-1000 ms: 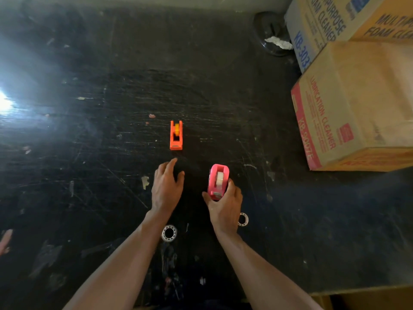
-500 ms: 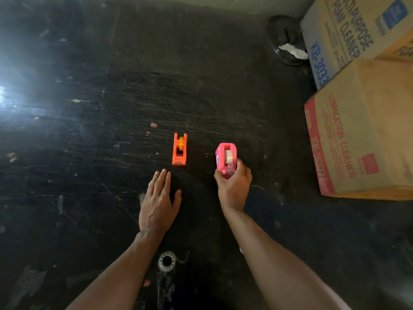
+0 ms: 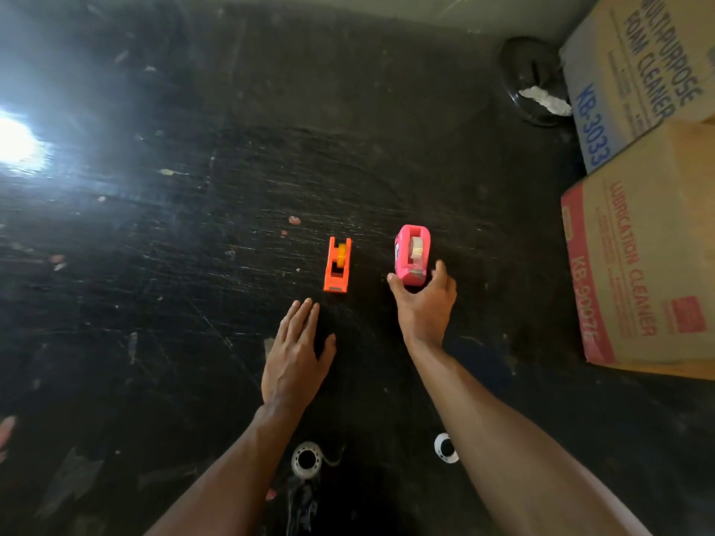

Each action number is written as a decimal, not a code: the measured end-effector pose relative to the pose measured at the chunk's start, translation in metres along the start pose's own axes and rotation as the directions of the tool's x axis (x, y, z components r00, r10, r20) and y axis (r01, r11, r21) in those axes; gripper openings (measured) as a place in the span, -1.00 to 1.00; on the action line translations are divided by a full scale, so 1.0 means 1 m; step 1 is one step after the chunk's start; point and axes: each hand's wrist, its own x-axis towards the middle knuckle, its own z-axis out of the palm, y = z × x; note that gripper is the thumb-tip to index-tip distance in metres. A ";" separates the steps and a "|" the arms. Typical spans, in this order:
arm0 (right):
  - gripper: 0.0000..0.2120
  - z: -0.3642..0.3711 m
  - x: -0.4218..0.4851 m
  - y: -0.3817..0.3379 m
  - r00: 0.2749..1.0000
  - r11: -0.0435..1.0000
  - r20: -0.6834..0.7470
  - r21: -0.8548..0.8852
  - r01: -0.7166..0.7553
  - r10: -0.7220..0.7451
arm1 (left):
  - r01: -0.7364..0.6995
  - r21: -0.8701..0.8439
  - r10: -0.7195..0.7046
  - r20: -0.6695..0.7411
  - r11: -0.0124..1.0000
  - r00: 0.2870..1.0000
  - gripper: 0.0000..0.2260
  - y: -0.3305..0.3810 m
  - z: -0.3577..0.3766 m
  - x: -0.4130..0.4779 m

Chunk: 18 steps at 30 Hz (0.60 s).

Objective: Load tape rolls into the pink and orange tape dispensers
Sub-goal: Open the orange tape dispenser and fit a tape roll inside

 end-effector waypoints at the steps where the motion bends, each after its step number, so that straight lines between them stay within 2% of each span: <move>1: -0.09 -0.004 -0.009 0.002 1.000 1.000 -0.005 0.026 -0.011 0.011 | 0.018 -0.039 -0.018 -0.003 0.999 1.000 -0.47 0.002 -0.002 0.000; 3: -0.15 -0.013 -0.029 0.008 1.000 0.997 -0.028 0.077 -0.010 0.012 | 0.064 -0.136 -0.067 -0.018 0.989 0.998 -0.51 0.006 -0.006 0.003; 6: -0.37 -0.022 -0.059 0.015 0.998 0.991 -0.052 0.129 0.032 -0.026 | 0.162 -0.329 -0.192 -0.062 0.931 0.979 -0.59 0.015 -0.018 0.015; 9: -0.58 -0.021 -0.071 0.009 0.993 0.982 0.020 0.149 0.112 -0.116 | 0.248 -0.456 -0.303 -0.051 0.855 0.951 -0.64 0.024 -0.034 0.041; 13: -0.65 -0.005 -0.056 -0.017 0.956 0.967 0.167 0.116 0.225 -0.242 | 0.315 -0.578 -0.362 0.036 0.752 0.931 -0.70 0.033 -0.052 0.075; 18: -0.63 0.021 -0.022 -0.053 0.907 0.984 0.403 0.171 0.054 -0.120 | 0.354 -0.577 -0.326 0.157 0.736 0.932 -0.70 0.033 -0.054 0.097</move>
